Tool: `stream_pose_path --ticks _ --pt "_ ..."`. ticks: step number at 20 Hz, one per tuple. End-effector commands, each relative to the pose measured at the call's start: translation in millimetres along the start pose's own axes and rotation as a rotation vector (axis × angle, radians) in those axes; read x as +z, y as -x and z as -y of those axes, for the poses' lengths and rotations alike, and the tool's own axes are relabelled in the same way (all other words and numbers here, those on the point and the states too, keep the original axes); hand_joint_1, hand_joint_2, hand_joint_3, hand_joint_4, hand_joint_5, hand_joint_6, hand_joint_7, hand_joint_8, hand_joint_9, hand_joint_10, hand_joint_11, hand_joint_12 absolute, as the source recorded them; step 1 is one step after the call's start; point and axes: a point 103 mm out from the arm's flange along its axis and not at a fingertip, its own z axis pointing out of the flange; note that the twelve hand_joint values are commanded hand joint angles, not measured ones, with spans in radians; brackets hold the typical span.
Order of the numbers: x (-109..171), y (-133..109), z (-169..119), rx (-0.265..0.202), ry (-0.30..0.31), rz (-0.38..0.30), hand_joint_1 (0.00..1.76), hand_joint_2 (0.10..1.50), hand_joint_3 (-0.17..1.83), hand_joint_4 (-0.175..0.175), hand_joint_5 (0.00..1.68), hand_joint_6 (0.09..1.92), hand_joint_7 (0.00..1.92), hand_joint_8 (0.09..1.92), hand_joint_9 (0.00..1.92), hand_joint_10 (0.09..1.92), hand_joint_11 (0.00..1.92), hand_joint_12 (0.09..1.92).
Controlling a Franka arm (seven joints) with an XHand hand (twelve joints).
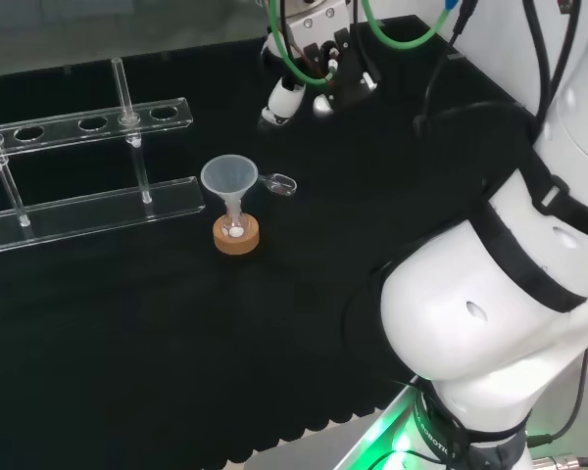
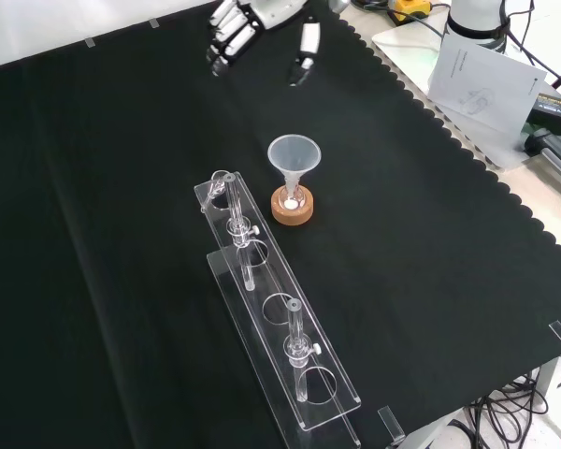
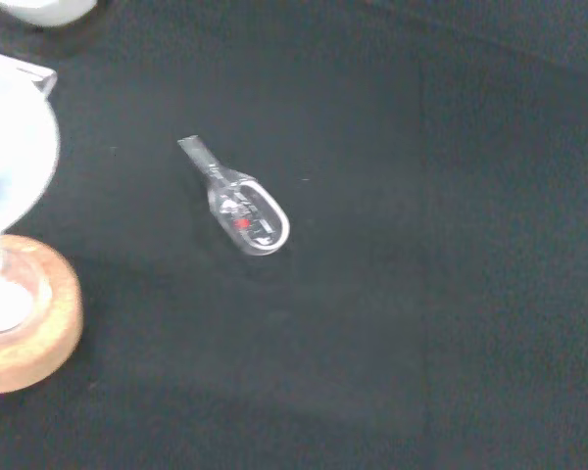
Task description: Remove the funnel from the round-bottom flask.
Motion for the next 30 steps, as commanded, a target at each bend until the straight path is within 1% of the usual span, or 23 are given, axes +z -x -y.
stream_pose_path --ticks 1,5,6,7,12,15,18,25,30 --pt "-7 -33 26 -0.035 -0.028 0.005 0.67 0.66 0.38 -0.009 0.29 0.09 0.11 0.68 0.40 0.66 0.35 1.41" --pt "-6 -46 30 -0.045 -0.033 0.017 0.66 0.66 0.37 -0.010 0.26 0.09 0.08 0.68 0.37 0.67 0.34 1.42" --pt "-5 -51 30 -0.050 -0.037 0.028 0.65 0.66 0.37 -0.011 0.25 0.09 0.07 0.68 0.36 0.66 0.34 1.42" --pt "-5 -56 30 -0.040 -0.044 0.051 0.65 0.66 0.36 -0.011 0.25 0.09 0.06 0.67 0.34 0.68 0.34 1.42" --pt "4 -78 27 -0.070 -0.042 0.039 0.65 0.67 0.34 -0.011 0.20 0.09 0.00 0.63 0.23 0.74 0.30 1.46" --pt "10 -83 22 -0.090 -0.052 0.037 0.65 0.67 0.32 -0.010 0.16 0.09 0.00 0.52 0.16 0.77 0.25 1.49" --pt "13 -89 18 -0.099 -0.063 0.038 0.64 0.67 0.31 -0.010 0.13 0.09 0.00 0.43 0.11 0.78 0.22 1.50" --pt "21 -98 7 -0.116 -0.094 0.044 0.63 0.67 0.30 -0.010 0.10 0.09 0.00 0.41 0.08 0.81 0.21 1.52" --pt "31 -105 4 -0.116 -0.107 0.050 0.61 0.67 0.30 -0.010 0.09 0.09 0.00 0.40 0.07 0.81 0.21 1.52"
